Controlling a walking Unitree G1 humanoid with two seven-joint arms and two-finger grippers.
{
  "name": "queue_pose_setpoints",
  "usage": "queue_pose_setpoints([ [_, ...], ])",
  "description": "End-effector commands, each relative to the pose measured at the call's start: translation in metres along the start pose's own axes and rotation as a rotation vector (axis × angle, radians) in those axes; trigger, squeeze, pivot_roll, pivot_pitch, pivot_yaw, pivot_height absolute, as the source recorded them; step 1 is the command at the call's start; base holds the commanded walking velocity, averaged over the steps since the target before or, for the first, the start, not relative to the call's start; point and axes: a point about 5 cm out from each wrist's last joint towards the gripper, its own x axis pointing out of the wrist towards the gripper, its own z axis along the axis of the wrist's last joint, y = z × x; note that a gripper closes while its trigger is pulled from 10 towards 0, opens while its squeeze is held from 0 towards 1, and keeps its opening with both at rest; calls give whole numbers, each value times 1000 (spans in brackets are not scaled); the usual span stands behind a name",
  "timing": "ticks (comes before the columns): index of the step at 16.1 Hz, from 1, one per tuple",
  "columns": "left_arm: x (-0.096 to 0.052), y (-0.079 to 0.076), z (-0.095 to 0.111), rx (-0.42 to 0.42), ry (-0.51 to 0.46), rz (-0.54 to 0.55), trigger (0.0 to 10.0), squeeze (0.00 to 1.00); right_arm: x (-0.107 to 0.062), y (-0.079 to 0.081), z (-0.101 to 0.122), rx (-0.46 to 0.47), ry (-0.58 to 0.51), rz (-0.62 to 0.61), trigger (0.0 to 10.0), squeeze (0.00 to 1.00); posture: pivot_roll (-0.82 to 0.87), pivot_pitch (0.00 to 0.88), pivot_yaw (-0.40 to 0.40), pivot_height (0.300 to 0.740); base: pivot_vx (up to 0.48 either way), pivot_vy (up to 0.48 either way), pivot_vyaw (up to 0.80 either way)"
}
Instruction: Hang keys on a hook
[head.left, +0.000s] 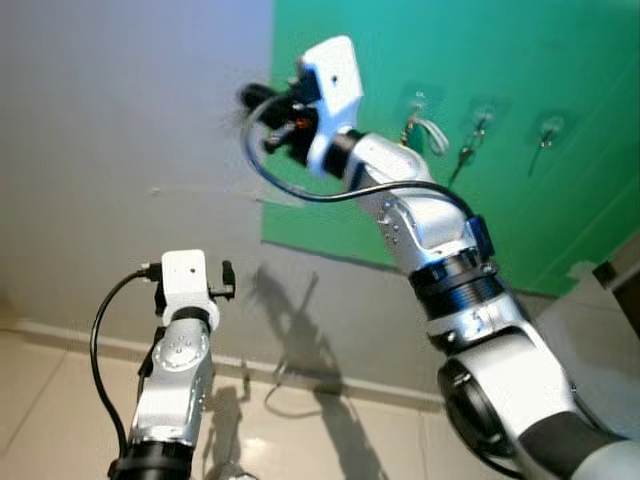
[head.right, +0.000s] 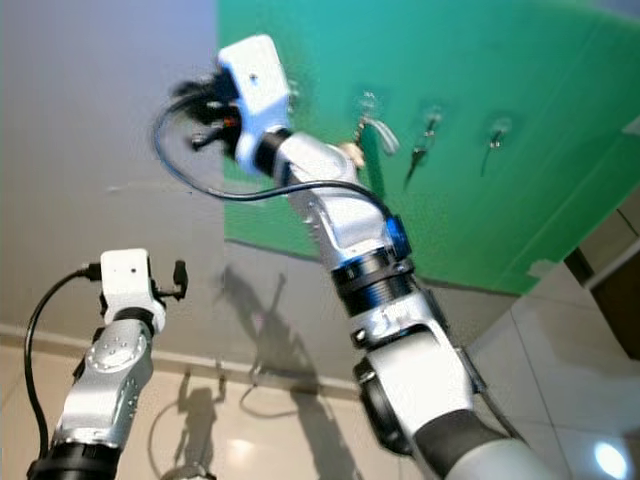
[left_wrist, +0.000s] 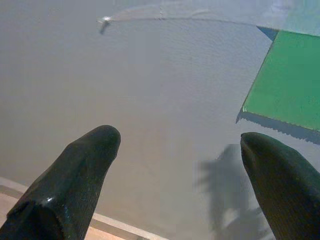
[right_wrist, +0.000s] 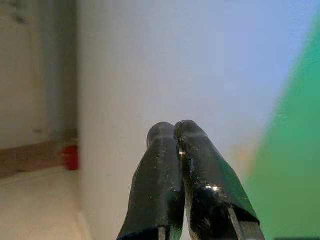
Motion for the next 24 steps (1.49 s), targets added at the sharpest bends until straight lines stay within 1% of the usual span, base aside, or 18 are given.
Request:
queue_pose_setpoints([
  [1,0,-9,3,7,-9,-31,10000,0,-5,-14,0,-63,2,-68,10000,0,63,0,-94,740,0,0,0],
  [2,0,-11,3,14,-7,-39,10000,0,-7,-25,-3,-104,20,-152,10000,0,60,0,-89,740,0,0,0],
  [3,0,-11,3,15,-6,-41,10000,0,-8,-30,-5,-135,32,-194,10000,0,58,0,-89,740,0,0,0],
  [4,1,-11,3,17,-5,-42,10000,0,-10,-36,-10,-142,56,-250,10000,0,58,0,-88,740,0,0,0],
  [6,1,-10,3,18,-5,-41,10000,0,-9,-39,-14,-144,64,-270,10000,0,63,0,-91,740,0,0,0],
  [8,1,-10,3,22,-3,-37,10000,0,-8,-39,-18,-176,67,-278,10000,0,66,0,-91,740,0,0,0],
  [10,0,-10,2,26,-1,-35,10000,0,-8,-42,-19,-189,65,-312,10000,0,70,0,-94,740,0,0,0],
  [17,-1,-9,4,13,-23,-29,10000,0,-4,-39,-23,-187,54,-302,10000,0,79,0,-97,740,0,0,0],
  [21,-1,-9,4,10,-21,-33,10000,0,-4,-39,-23,-187,51,-301,10000,0,74,0,-95,740,64,386,0],
  [24,-1,-10,4,11,-20,-33,10000,0,-4,-40,-17,-199,42,-302,10000,0,71,0,-94,740,0,0,0],
])
